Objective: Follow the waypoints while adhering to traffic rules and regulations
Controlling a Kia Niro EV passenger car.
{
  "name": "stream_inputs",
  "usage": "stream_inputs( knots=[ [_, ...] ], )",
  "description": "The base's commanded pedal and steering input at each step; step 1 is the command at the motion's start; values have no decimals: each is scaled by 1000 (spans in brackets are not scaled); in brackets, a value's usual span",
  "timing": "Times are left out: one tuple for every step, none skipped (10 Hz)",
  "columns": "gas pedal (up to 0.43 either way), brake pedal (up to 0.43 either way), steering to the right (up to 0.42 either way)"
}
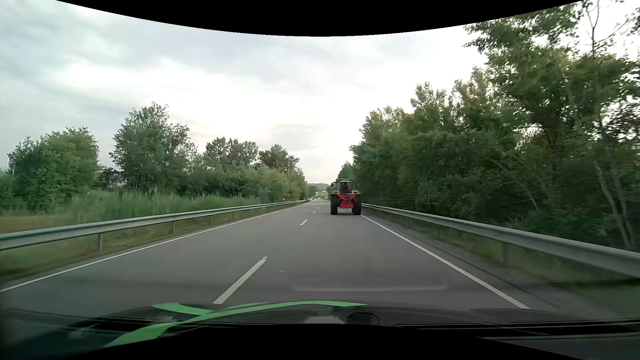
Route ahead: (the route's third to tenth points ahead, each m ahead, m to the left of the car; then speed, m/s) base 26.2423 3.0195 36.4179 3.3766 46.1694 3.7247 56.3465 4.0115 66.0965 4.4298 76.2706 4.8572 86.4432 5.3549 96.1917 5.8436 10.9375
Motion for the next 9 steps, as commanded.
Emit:
stream_inputs(
  knots=[
    [0,0,-2],
    [0,0,-2],
    [0,0,-2],
    [0,0,-2],
    [0,0,-2],
    [0,0,-2],
    [8,0,-2],
    [28,0,-2],
    [59,0,-2]
  ],
)
